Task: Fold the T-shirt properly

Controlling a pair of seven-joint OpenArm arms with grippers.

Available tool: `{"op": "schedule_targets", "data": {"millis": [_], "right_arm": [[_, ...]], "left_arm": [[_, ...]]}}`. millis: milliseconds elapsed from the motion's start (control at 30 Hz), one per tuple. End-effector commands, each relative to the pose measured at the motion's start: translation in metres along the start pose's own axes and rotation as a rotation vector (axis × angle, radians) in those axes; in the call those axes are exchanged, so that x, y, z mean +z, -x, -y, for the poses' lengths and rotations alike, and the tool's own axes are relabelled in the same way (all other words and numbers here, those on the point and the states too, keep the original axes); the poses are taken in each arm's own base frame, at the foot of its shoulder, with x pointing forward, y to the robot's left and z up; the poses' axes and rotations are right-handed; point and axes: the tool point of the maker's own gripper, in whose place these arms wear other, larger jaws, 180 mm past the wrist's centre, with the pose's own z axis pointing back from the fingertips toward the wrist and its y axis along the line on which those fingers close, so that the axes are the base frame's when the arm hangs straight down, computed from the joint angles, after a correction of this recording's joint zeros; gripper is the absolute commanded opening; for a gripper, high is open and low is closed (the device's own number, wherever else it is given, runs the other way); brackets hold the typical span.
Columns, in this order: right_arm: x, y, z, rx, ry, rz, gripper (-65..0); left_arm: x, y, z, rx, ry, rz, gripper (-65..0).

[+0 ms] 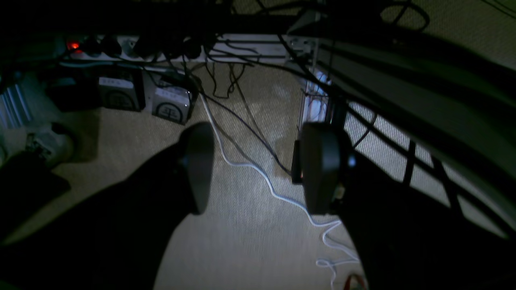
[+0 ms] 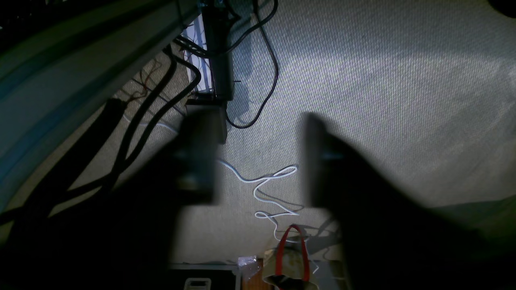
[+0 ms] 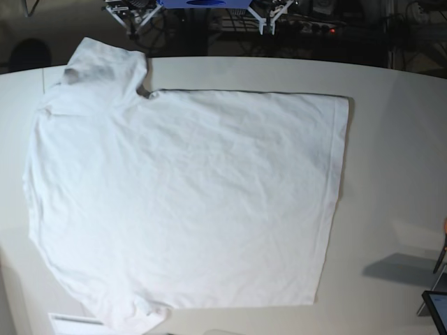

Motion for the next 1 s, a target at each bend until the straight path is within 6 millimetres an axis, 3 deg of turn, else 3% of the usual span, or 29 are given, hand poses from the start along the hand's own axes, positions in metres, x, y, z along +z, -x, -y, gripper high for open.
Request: {"op": "schedule_targets", "data": {"millis": [0, 67, 133, 233, 267, 300, 367, 433, 467, 533, 600, 667, 733, 767, 800, 867, 967], "right_arm": [[0.000, 0.000, 0.001, 0.003, 0.003, 0.005, -52.8], [0.000, 0.000, 0.001, 0.003, 0.003, 0.007, -65.0], [0.000, 0.000, 0.001, -0.002, 0.003, 0.007, -63.5], [0.000, 0.000, 0.001, 0.000, 0.003, 0.008, -52.2], [0.000, 0.000, 0.001, 0.000, 0.003, 0.008, -47.2], [0.000, 0.001, 0.001, 0.001, 0.002, 0.007, -42.8], [0.000, 0.001, 0.001, 0.003, 0.002, 0.007, -30.9], [0.000, 0.001, 0.001, 0.003, 0.002, 0.007, -19.3], [0.000, 0.001, 0.000, 0.003, 0.001, 0.007, -14.8], [0.000, 0.001, 0.000, 0.006, 0.000, 0.005, -16.0], [0.000, 0.001, 0.001, 0.006, 0.002, 0.005, -28.1], [0.000, 0.001, 0.001, 0.006, 0.002, 0.005, -45.7], [0.000, -0.002, 0.001, 0.006, 0.002, 0.013, -60.5], [0.000, -0.005, 0.001, 0.006, 0.003, 0.020, -63.1], [0.001, -0.006, 0.001, 0.006, 0.003, 0.023, -62.4], [0.001, -0.006, 0.001, 0.008, 0.003, 0.023, -54.6], [0.001, -0.006, 0.002, 0.008, 0.004, 0.025, -35.4]], "left_arm": [[0.001, 0.005, -0.006, -0.011, -0.011, -0.011, -31.2], [0.001, 0.003, -0.009, -0.007, -0.016, -0.008, -31.6], [0.000, 0.001, -0.009, -0.001, -0.017, -0.005, -31.7], [-0.001, -0.008, -0.009, -0.007, -0.016, 0.007, -32.6], [-0.001, -0.010, -0.008, -0.010, -0.015, 0.010, -36.1], [-0.002, -0.011, -0.008, -0.008, -0.015, 0.012, -42.0], [-0.002, -0.012, -0.009, 0.000, -0.017, 0.015, -61.6], [-0.002, -0.013, -0.009, 0.003, -0.018, 0.016, -65.0], [-0.002, -0.013, -0.009, 0.003, -0.018, 0.016, -64.2], [-0.002, -0.013, -0.010, 0.005, -0.018, 0.018, -63.3], [-0.002, -0.013, -0.009, 0.005, -0.017, 0.018, -62.8], [-0.002, -0.013, -0.008, 0.006, -0.016, 0.018, -60.0], [-0.002, -0.013, -0.007, 0.006, -0.014, 0.018, -48.7], [-0.002, -0.013, -0.006, 0.003, -0.013, 0.018, -41.7], [-0.002, -0.013, -0.006, 0.003, -0.013, 0.018, -32.8], [-0.002, -0.013, -0.005, -0.004, -0.011, 0.018, -22.8], [-0.002, -0.012, -0.006, -0.004, -0.011, 0.016, -22.3]]}}
